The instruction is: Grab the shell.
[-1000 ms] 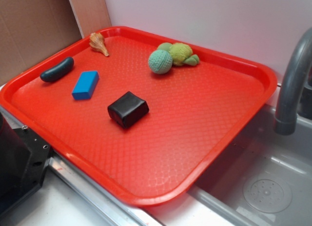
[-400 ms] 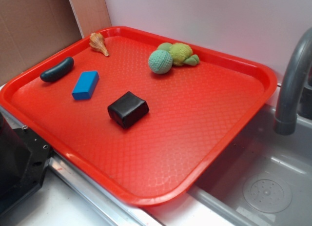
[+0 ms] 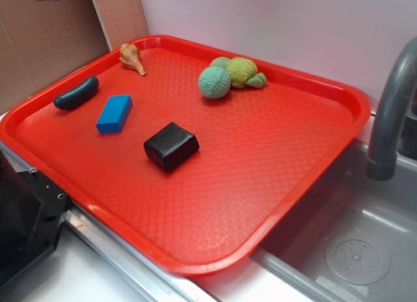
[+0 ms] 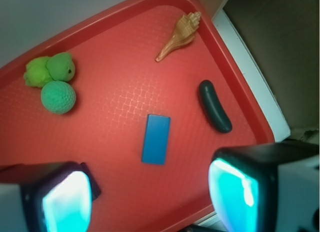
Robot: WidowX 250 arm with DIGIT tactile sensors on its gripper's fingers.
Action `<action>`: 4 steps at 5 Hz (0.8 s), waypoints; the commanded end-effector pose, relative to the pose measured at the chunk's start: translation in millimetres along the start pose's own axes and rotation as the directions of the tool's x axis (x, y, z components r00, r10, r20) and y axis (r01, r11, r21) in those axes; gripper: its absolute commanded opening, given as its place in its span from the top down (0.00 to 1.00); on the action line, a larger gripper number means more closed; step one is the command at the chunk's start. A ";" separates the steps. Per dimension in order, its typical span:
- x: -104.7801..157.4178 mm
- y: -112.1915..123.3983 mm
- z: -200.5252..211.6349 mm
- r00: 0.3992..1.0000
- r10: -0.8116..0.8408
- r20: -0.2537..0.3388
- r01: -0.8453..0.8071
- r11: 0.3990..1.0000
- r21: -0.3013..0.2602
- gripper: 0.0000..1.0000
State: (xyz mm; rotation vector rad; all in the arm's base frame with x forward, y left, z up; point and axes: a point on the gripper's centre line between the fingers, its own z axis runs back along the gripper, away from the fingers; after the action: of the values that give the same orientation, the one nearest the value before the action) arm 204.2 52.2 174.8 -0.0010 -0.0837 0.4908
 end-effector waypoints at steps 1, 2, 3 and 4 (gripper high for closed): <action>5.6 3.6 11.5 0.999 -0.005 0.049 0.005 1.000 -0.008 0.00; 34.0 -12.2 -13.7 0.994 0.112 0.001 -0.112 0.993 -0.033 0.00; 62.9 -10.6 -43.1 0.960 0.264 0.093 -0.262 0.964 -0.035 0.00; 87.9 0.1 -57.0 0.910 0.355 0.215 -0.355 0.934 -0.041 0.00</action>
State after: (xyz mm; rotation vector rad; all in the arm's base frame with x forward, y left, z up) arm 284.6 87.1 111.1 0.0450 -0.2589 0.8658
